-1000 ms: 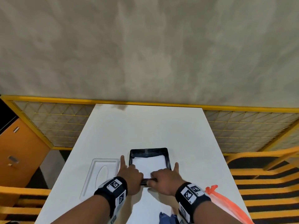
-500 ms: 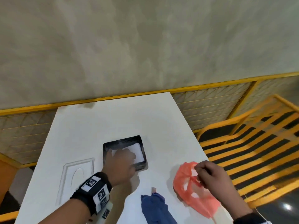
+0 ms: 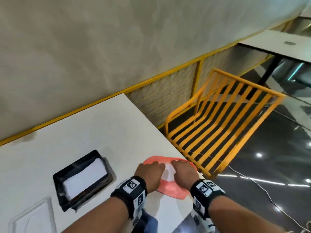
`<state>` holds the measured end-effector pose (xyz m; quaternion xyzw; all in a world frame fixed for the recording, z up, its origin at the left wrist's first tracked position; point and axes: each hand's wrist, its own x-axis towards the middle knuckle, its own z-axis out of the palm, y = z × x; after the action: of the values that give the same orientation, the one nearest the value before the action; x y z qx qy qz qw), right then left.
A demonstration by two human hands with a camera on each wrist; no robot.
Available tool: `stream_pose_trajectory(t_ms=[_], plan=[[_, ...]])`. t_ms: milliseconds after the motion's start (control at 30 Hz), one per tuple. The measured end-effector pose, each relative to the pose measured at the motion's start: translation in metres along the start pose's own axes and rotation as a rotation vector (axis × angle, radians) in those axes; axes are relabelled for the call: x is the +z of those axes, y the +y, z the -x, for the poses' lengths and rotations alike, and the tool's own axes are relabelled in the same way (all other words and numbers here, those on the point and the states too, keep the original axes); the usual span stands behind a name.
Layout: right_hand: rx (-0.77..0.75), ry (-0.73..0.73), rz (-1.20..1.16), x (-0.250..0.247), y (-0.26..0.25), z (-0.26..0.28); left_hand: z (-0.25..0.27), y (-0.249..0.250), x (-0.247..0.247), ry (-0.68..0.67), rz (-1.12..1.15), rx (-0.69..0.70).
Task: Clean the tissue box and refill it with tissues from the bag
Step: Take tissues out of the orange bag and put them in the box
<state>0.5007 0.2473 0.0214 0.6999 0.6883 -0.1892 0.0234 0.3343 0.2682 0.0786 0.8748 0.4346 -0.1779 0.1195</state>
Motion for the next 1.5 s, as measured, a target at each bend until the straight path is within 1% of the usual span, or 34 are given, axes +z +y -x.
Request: stream_pose_trajectory(t_ms=[33,100,167,233,300,400,600,667,733,833,867,967,1033,1067,1167,1200,1233,1267,1333,1367,1400,1433,1500], plan=[[0.001,-0.006,0.003,-0.001,0.002,0.0,-0.002,-0.006,0.005,-0.035,0.005,-0.045],[-0.023,-0.031,0.038,-0.004,0.002,-0.002,-0.005,-0.017,0.014,-0.049,0.081,-0.103],[-0.056,-0.045,0.087,-0.007,0.0,-0.002,-0.009,-0.023,0.02,-0.035,0.232,-0.164],[-0.083,-0.063,0.083,-0.009,-0.004,0.0,-0.011,-0.028,0.023,-0.023,0.401,-0.218],[-0.086,-0.108,0.051,-0.013,-0.006,0.001,-0.014,-0.032,0.028,-0.03,0.487,-0.233],[-0.093,-0.113,-0.034,-0.02,-0.008,0.001,-0.012,-0.033,0.03,-0.045,0.542,-0.235],[-0.12,-0.102,-0.324,-0.031,-0.004,0.004,-0.006,-0.043,0.033,-0.012,0.641,-0.29],[-0.148,-0.074,-0.416,-0.038,-0.001,0.007,-0.001,-0.043,0.031,0.012,0.713,-0.262],[-0.161,-0.072,-0.477,-0.05,-0.001,0.011,0.003,-0.041,0.03,0.046,0.722,-0.25],[-0.217,-0.125,-0.46,-0.069,-0.005,0.013,0.01,-0.04,0.024,0.14,0.596,-0.334],[-0.244,-0.134,-0.447,-0.075,-0.006,0.011,0.011,-0.042,0.022,0.174,0.595,-0.358],[-0.298,-0.13,-0.45,-0.091,-0.014,0.007,0.016,-0.045,0.006,0.279,0.785,-0.382],[-0.317,-0.095,-0.464,-0.107,-0.02,0.004,0.02,-0.051,0.0,0.348,0.945,-0.333],[-0.317,-0.078,-0.486,-0.116,-0.022,0.004,0.024,-0.053,-0.004,0.363,1.069,-0.296],[-0.297,-0.046,-0.654,-0.142,-0.022,0.003,0.041,-0.053,-0.02,0.372,1.469,-0.179],[-0.286,-0.044,-0.778,-0.15,-0.022,0.003,0.047,-0.056,-0.026,0.381,1.569,-0.142],[-0.268,-0.065,-0.96,-0.156,-0.022,0.004,0.054,-0.057,-0.033,0.39,1.643,-0.098],[-0.265,-0.124,-1.175,-0.159,-0.021,0.004,0.059,-0.06,-0.038,0.402,1.702,-0.066],[-0.317,-0.324,-1.536,-0.16,-0.029,0.004,0.071,-0.069,-0.049,0.447,1.759,-0.032],[-0.347,-0.402,-1.627,-0.161,-0.037,0.005,0.077,-0.074,-0.055,0.478,1.769,-0.033],[-0.361,-0.45,-1.68,-0.158,-0.045,0.005,0.083,-0.077,-0.06,0.497,1.774,-0.036],[-0.363,-0.47,-1.706,-0.155,-0.053,0.005,0.088,-0.081,-0.065,0.512,1.778,-0.03],[-0.361,-0.445,-1.717,-0.153,-0.075,0.003,0.1,-0.089,-0.072,0.54,1.796,-0.011]])
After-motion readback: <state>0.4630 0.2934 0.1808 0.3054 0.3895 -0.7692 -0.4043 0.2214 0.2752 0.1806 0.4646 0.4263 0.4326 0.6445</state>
